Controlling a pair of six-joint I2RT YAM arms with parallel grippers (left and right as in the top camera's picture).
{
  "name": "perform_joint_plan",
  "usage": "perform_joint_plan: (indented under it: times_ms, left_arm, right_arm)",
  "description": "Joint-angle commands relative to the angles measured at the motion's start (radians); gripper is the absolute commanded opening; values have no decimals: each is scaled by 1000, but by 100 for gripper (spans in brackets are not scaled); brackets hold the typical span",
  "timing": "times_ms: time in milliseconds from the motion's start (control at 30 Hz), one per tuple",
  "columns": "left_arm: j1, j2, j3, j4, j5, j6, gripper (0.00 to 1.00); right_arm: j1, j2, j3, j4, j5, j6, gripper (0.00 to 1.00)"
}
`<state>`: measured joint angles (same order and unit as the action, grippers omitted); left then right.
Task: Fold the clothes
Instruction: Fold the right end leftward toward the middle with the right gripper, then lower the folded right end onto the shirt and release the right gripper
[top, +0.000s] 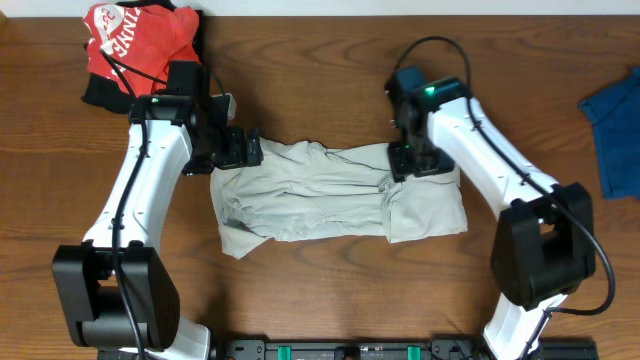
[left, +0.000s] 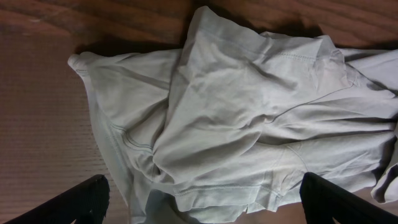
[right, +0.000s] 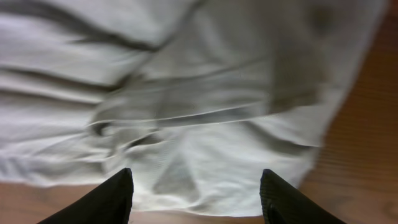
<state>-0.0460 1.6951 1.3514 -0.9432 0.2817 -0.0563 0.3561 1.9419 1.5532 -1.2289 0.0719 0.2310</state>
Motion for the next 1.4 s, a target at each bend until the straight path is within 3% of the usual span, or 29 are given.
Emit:
perform_joint_plan:
  times_ms: [0, 367, 733, 900, 1000, 1200, 1367]
  left_arm:
    - [1, -9, -6, -6, -2, -9, 98]
    - [1, -9, -6, -6, -2, -9, 98]
    - [1, -9, -6, -6, -2, -9, 98]
    - [1, -9, -6, -6, -2, -9, 98]
    - [1, -9, -6, -6, -2, -9, 98]
    - [1, -9, -6, -6, -2, -9, 98]
    - [1, -9, -6, -6, -2, -9, 98]
  right_arm:
    - [-74, -16, -1, 2, 42, 29, 66]
    - [-182, -8, -19, 111, -230, -21, 69]
    - [-179, -5, -185, 301, -264, 113, 68]
    - [-178, -5, -224, 365, -313, 113, 62]
    - [-178, -5, -227, 393, -316, 113, 53]
    - [-176, -5, -227, 467, -317, 113, 23]
    - [-153, -5, -227, 533, -362, 113, 11]
